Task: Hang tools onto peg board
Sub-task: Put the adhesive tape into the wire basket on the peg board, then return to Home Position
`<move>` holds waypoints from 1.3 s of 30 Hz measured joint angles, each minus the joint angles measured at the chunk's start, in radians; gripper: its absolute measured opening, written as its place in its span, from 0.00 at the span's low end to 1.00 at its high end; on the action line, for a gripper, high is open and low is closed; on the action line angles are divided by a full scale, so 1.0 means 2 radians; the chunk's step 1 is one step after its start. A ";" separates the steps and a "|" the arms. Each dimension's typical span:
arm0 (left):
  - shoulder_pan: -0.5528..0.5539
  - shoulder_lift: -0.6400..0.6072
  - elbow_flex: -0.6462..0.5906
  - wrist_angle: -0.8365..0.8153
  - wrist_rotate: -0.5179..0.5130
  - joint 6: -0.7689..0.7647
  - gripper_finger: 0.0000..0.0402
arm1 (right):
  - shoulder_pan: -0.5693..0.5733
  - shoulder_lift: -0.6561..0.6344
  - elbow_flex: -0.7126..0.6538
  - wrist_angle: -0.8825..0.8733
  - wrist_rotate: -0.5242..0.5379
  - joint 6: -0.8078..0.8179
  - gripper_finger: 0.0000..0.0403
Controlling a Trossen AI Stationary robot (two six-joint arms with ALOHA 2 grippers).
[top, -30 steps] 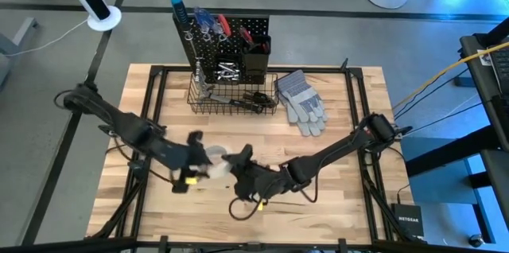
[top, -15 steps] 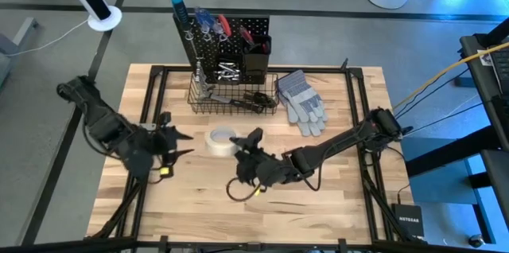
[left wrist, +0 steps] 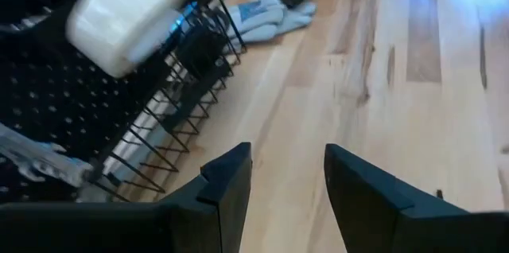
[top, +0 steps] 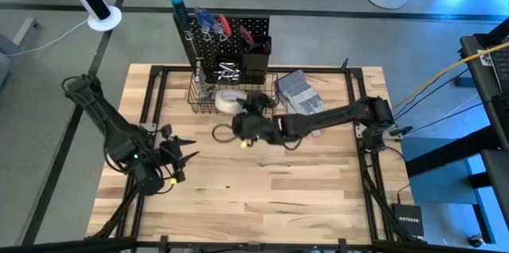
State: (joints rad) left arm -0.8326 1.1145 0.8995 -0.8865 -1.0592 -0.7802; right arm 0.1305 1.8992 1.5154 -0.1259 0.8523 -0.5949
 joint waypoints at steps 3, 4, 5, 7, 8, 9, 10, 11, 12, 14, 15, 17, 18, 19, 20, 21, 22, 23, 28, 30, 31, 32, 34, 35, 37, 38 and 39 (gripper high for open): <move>0.000 0.000 -0.035 0.034 0.000 -0.005 0.37 | -0.023 0.000 -0.007 -0.003 -0.003 0.007 0.43; 0.000 0.000 -0.044 0.045 0.000 -0.005 0.37 | -0.030 0.000 -0.010 -0.003 -0.008 0.013 0.43; 0.001 0.000 -0.052 0.057 0.000 -0.002 0.37 | -0.037 0.000 -0.013 -0.002 -0.018 0.020 0.43; 0.001 0.000 -0.063 0.074 0.000 0.004 0.37 | -0.050 0.000 -0.020 -0.003 -0.035 0.030 0.43; 0.001 0.000 -0.066 0.075 0.000 0.005 0.37 | -0.056 0.000 -0.024 -0.002 -0.039 0.035 0.43; 0.001 0.000 -0.069 0.077 0.000 0.005 0.37 | -0.062 0.000 -0.028 -0.001 -0.042 0.042 0.43; 0.001 0.000 -0.071 0.080 0.000 0.005 0.37 | -0.067 0.000 -0.033 0.000 -0.043 0.047 0.43; 0.001 0.000 -0.071 0.082 0.000 0.007 0.37 | -0.071 0.000 -0.037 0.000 -0.043 0.050 0.43; 0.001 0.000 -0.071 0.085 0.000 0.011 0.37 | -0.074 0.000 -0.041 0.000 -0.043 0.052 0.43; 0.001 0.000 -0.071 0.088 -0.001 0.014 0.37 | -0.081 0.000 -0.049 0.000 -0.044 0.058 0.43; 0.001 0.000 -0.071 0.088 0.000 0.014 0.37 | -0.084 0.000 -0.052 0.001 -0.046 0.059 0.43; 0.001 0.000 -0.071 0.087 0.000 0.014 0.37 | -0.091 0.000 -0.057 0.002 -0.054 0.060 0.43; 0.001 0.000 -0.071 0.088 0.000 0.014 0.37 | -0.094 0.000 -0.058 0.002 -0.056 0.060 0.43; 0.001 0.000 -0.071 0.087 0.000 0.014 0.37 | -0.097 0.000 -0.060 0.002 -0.057 0.060 0.43; 0.001 0.000 -0.071 0.087 0.000 0.014 0.37 | -0.099 0.000 -0.061 0.002 -0.057 0.061 0.43; 0.001 0.000 -0.071 0.087 0.000 0.014 0.37 | -0.100 0.000 -0.061 0.002 -0.057 0.064 0.43; 0.001 0.000 -0.071 0.087 0.000 0.014 0.37 | -0.103 0.000 -0.061 0.002 -0.057 0.071 0.43; 0.001 0.000 -0.071 0.087 0.000 0.013 0.37 | -0.103 0.000 -0.061 0.002 -0.061 0.075 0.46; 0.001 0.000 -0.071 0.087 0.000 0.013 0.37 | -0.106 0.000 -0.061 0.006 -0.085 0.093 0.68; 0.001 0.000 -0.071 0.087 0.000 0.013 0.37 | -0.106 0.000 -0.061 0.006 -0.090 0.096 0.75; 0.001 0.000 -0.071 0.087 0.000 0.013 0.37 | -0.105 0.000 -0.061 0.007 -0.090 0.097 0.78; 0.001 0.000 -0.071 0.087 0.000 0.012 0.37 | -0.105 0.000 -0.061 0.008 -0.089 0.097 0.80; 0.001 0.000 -0.071 0.087 0.000 0.012 0.37 | -0.103 0.000 -0.061 0.010 -0.084 0.097 0.83; 0.001 0.000 -0.071 0.087 0.000 0.012 0.37 | -0.100 0.000 -0.061 0.010 -0.080 0.097 0.84; 0.001 0.000 -0.071 0.087 0.000 0.012 0.37 | -0.093 0.000 -0.061 0.009 -0.066 0.092 0.84; 0.001 0.000 -0.071 0.087 0.000 0.012 0.37 | -0.087 0.000 -0.061 0.009 -0.058 0.085 0.84; 0.001 0.000 -0.071 0.087 0.000 0.012 0.37 | -0.081 0.000 -0.061 0.008 -0.047 0.080 0.84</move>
State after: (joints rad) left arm -0.8299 1.1149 0.7582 -0.7128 -1.0592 -0.7555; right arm -0.0309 1.8999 1.3933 -0.1093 0.7575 -0.4354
